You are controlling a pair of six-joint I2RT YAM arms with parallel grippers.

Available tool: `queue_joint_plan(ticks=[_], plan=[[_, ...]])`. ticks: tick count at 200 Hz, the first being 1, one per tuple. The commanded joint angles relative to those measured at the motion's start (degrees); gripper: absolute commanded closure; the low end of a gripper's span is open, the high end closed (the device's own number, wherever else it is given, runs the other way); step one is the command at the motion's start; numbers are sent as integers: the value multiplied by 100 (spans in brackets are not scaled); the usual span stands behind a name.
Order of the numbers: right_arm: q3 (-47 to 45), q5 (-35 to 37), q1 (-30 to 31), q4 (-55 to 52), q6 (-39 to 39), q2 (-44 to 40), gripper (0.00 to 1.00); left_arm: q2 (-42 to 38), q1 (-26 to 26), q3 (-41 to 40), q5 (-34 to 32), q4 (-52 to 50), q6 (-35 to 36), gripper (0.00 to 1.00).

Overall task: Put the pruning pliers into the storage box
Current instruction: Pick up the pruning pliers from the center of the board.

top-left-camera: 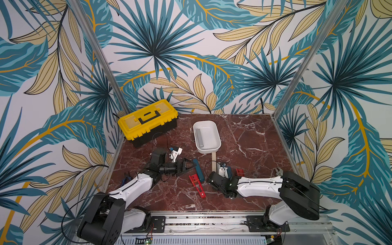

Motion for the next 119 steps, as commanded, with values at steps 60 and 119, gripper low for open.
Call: queue_joint_plan(ticks=[60, 119], plan=[[128, 117, 73, -1003, 111, -758, 100, 18, -27, -3, 154, 250, -43, 0], [587, 296, 170, -1712, -71, -1258, 100, -54, -29, 77, 142, 116, -4, 0]])
